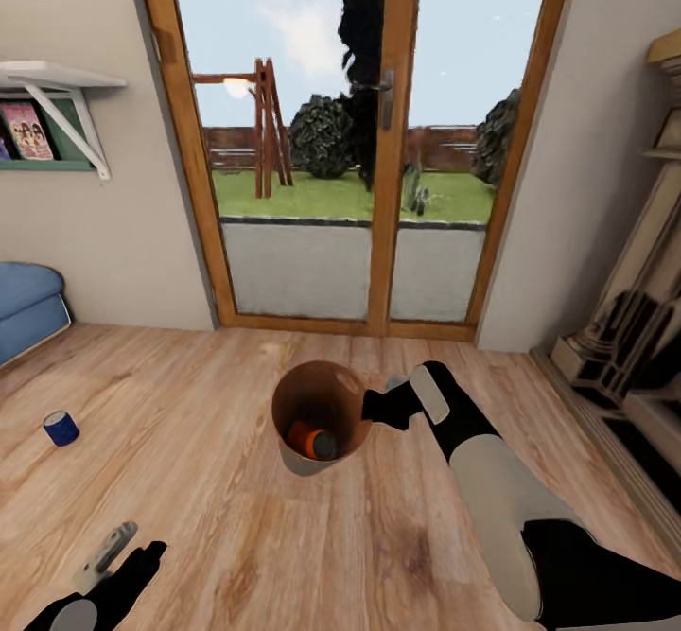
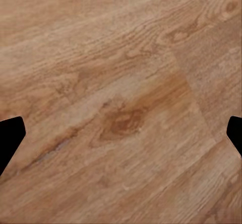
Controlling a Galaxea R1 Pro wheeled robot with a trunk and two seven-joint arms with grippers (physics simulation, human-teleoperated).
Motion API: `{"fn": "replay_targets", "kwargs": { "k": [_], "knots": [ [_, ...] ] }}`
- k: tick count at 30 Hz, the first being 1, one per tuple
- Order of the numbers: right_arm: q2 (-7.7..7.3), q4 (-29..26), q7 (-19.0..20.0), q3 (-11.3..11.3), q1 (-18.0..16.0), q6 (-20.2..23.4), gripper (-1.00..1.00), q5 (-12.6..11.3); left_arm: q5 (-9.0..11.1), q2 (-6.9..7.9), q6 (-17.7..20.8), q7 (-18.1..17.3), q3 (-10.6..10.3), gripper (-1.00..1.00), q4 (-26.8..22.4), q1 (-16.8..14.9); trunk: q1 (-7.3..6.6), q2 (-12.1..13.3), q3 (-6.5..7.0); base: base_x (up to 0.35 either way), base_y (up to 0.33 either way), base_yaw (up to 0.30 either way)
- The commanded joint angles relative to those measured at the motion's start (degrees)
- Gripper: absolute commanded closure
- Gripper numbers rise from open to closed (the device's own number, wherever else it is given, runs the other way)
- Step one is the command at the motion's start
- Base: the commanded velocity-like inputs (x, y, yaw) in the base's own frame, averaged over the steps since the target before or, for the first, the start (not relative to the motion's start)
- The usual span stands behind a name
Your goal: Put the three can of soda from the living room inside the tash can in the kitchen.
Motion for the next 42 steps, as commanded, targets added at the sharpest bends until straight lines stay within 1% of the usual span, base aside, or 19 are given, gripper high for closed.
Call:
{"fn": "replay_targets", "kwargs": {
  "k": [1, 2, 6, 9, 11, 12, 13, 14, 16, 18, 25, 29, 31, 33, 36, 38, 39, 40, 42],
  "knots": [
    [0.0, 0.3, 0.2, -0.2, -0.1, 0.0, 1.0, 0.6, 0.0, -0.04, 0.0, 0.0, 0.0, -1.0, 0.0, 0.0, -0.01, 0.0, -0.04, 0.304, 0.196, 0.181],
    [-0.17, 1.1, 0.2, -0.2, -0.1, 0.0, 1.0, 0.4, 0.0, -0.09, 0.0, 0.0, 0.0, -1.0, 0.0, 0.0, -0.01, 0.0, -0.08, 0.307, 0.188, 0.183],
    [-3.03, 2.3, 0.3, -0.3, -0.1, 0.0, 1.0, 0.0, -0.1, -0.16, -0.4, 0.1, -0.1, -1.0, 0.1, 0.0, -0.01, 0.0, -0.16, 0.311, 0.174, 0.089],
    [-6.42, 2.7, 0.6, 0.1, -0.1, 0.0, 1.0, -0.1, -0.2, -0.22, -0.6, 0.1, -0.2, -1.0, 0.2, 0.0, -0.01, 0.0, -0.18, 0.315, 0.163, 0.025],
    [-9.93, 3.5, 3.4, 0.4, 0.1, 0.0, 1.0, -0.2, -0.2, -0.3, -0.7, 0.2, -0.2, -1.0, 0.2, 0.1, -0.01, 0.0, -0.18, 0.316, 0.159, 0.009],
    [-10.77, 3.9, 4.7, 0.6, 0.2, 0.0, 1.0, -0.2, -0.3, -0.31, -0.7, 0.2, -0.2, -1.0, 0.2, 0.1, -0.01, 0.0, -0.19, 0.316, 0.158, 0.006],
    [-12.29, 4.7, 7.6, 1.4, 0.6, 0.0, 1.0, -0.1, -0.3, -0.3, -0.7, 0.2, -0.1, -1.0, 0.2, 0.2, -0.01, 0.0, -0.19, 0.316, 0.157, 0.004],
    [-12.97, 5.1, 8.9, 2.1, 0.8, 0.0, 1.0, -0.1, -0.3, -0.28, -0.7, 0.2, 0.0, -1.0, 0.2, 0.2, -0.01, 0.0, -0.19, 0.316, 0.157, 0.003],
    [-15.33, 6.4, 12.9, 5.8, 1.6, 0.0, 1.0, 0.0, -0.3, -0.1, -0.7, 0.3, 0.1, -1.0, 0.2, 0.3, -0.01, 0.0, -0.19, 0.316, 0.157, 0.002],
    [-16.33, 7.9, 14.3, 8.0, 2.1, 0.0, 1.0, 0.1, -0.3, -0.13, -0.7, 0.3, 0.1, -1.0, 0.2, 0.4, -0.01, 0.0, -0.19, 0.316, 0.156, 0.001],
    [-17.18, 9.4, 15.7, 10.6, 6.5, 0.0, 1.0, 0.8, -0.1, -0.28, -0.5, 0.1, -0.4, -1.0, -2.3, 1.8, -0.01, 0.0, -0.19, 0.316, 0.154, 0.0],
    [-16.79, 8.8, 16.0, 18.5, 10.0, -1.4, 1.0, 2.9, -0.1, -0.27, -0.2, 0.1, -1.1, -1.0, -3.6, 2.4, -0.01, 0.0, -0.19, 0.317, 0.14, 0.0],
    [-16.46, 8.1, 15.8, 20.5, 10.3, -1.9, 1.0, 3.1, -0.1, 0.12, 0.2, 0.0, -2.7, -1.0, -4.4, 2.5, -0.01, 0.0, -0.19, 0.319, 0.134, 0.0],
    [-16.37, 8.0, 15.7, 20.7, 10.4, -1.8, 1.0, 3.2, -0.1, 0.8, 2.5, 0.0, -3.4, -1.0, -4.7, 1.7, -0.01, 0.0, -0.19, 0.32, 0.131, 0.0],
    [-16.39, 8.0, 15.7, 20.7, 10.4, -1.7, 1.0, 3.2, -0.1, 1.85, 11.2, 0.2, -3.7, -1.0, -4.7, -3.3, -0.01, 0.0, -0.19, 0.324, 0.118, 0.0],
    [-16.39, 7.9, 15.7, 20.7, 10.4, -1.7, 1.0, 3.2, -0.1, 2.57, 15.3, 2.1, -3.7, -1.0, -4.7, -7.3, -0.01, 0.0, -0.19, 0.335, 0.063, 0.061],
    [-16.4, 7.9, 15.7, 20.6, 10.4, -1.7, 1.0, 3.2, 0.0, 2.98, 18.6, 4.7, -3.7, -1.0, -4.7, -10.2, -0.01, 0.0, -0.19, 0.339, 0.036, 0.158],
    [-16.4, 7.9, 15.7, 20.6, 10.4, -1.7, 1.0, 3.2, 0.1, 3.04, 20.2, 6.2, -3.7, -1.0, -4.6, -11.5, -0.01, 0.0, -0.19, 0.34, 0.029, 0.186],
    [-16.58, 7.9, 15.7, 20.5, 10.2, -1.7, 1.0, 3.2, 0.0, 3.12, 24.5, 12.3, -3.8, -1.0, -4.0, -15.1, -0.01, 0.0, -0.19, 0.341, 0.015, 0.238]
  ]
}}
